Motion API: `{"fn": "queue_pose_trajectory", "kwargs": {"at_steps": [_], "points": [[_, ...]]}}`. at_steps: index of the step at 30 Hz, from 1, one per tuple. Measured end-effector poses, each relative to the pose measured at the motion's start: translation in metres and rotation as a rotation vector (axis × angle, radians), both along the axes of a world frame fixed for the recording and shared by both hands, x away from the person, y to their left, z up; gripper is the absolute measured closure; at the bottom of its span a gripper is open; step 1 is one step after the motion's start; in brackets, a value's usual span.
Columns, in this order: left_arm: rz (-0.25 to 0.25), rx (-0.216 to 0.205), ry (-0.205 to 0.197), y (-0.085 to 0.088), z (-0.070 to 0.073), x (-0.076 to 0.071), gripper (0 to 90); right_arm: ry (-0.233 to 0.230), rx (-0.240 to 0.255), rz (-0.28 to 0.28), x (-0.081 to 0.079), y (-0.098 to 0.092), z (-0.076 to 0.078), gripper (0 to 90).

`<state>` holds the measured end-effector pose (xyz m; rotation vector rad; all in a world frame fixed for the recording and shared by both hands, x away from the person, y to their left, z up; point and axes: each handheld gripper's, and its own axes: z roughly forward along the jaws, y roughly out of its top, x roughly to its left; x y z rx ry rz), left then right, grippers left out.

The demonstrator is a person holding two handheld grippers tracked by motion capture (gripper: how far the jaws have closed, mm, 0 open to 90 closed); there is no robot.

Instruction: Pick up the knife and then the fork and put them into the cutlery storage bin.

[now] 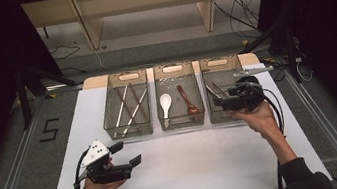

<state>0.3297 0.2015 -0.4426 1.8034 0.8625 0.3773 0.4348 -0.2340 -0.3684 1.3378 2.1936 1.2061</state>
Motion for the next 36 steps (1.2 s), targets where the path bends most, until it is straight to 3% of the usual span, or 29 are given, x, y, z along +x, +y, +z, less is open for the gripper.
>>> {"fn": "queue_pose_trajectory", "kwargs": {"at_steps": [7, 36], "points": [[0.003, -0.005, 0.002, -0.001, 0.000, 0.000, 16.8, -0.035, 0.042, 0.031, -0.020, 0.005, -0.002, 26.2], [-0.003, 0.000, 0.004, -0.002, 0.000, -0.001, 16.8, -0.137, 0.096, 0.103, -0.084, 0.019, -0.031, 22.0]]}}
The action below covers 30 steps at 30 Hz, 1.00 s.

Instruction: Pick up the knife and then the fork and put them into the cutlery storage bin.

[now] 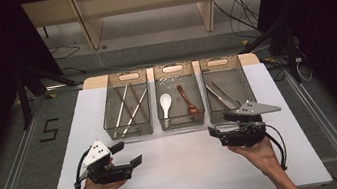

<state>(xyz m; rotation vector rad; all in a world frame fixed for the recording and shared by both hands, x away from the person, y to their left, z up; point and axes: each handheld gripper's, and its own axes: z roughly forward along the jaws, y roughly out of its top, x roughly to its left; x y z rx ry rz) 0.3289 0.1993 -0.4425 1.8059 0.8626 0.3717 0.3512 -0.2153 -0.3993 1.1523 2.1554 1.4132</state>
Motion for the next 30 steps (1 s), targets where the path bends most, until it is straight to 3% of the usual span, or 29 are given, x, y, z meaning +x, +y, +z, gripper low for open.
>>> {"fn": "queue_pose_trajectory", "kwargs": {"at_steps": [16, 30], "points": [[-0.004, -0.012, 0.005, 0.000, 0.000, 0.000, 16.7, -0.008, 0.029, 0.018, -0.028, -0.010, -0.020, 20.5], [-0.006, -0.014, 0.003, 0.000, 0.000, -0.001, 16.7, -0.007, 0.028, 0.013, -0.038, -0.014, -0.034, 20.4]]}}
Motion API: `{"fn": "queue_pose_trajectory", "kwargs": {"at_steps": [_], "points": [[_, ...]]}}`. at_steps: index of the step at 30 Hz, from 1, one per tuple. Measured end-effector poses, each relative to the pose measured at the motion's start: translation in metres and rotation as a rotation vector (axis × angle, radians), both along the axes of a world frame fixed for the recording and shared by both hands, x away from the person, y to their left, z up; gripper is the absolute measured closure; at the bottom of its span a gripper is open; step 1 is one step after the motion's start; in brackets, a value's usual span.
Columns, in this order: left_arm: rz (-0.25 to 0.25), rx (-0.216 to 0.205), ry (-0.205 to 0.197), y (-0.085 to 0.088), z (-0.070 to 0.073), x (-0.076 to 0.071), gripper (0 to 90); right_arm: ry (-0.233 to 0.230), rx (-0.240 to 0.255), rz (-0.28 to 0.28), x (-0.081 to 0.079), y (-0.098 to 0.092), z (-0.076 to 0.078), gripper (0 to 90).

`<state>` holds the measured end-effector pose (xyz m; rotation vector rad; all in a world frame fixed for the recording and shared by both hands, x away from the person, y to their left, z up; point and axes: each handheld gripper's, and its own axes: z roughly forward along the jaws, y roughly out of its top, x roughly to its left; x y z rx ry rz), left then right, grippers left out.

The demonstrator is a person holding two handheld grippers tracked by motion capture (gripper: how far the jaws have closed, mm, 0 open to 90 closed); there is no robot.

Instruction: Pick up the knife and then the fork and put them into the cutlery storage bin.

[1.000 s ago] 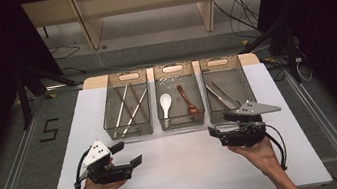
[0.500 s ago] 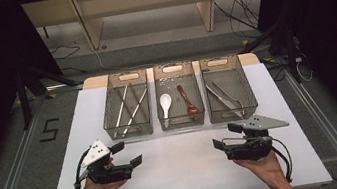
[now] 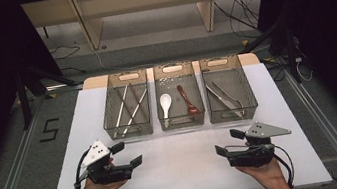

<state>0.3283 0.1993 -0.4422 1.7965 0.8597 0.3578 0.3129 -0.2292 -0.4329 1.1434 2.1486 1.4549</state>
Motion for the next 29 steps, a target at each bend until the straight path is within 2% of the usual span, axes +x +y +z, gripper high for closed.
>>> {"fn": "queue_pose_trajectory", "kwargs": {"at_steps": [13, 29], "points": [[-0.007, 0.002, 0.000, -0.0005, 0.0001, -0.0006, 16.7, -0.010, 0.008, -0.013, -0.0069, -0.0053, -0.0051, 19.8], [-0.007, 0.002, 0.004, -0.0008, -0.0002, -0.0006, 16.7, -0.015, 0.009, -0.013, -0.0067, -0.0050, -0.0057, 19.8]]}}
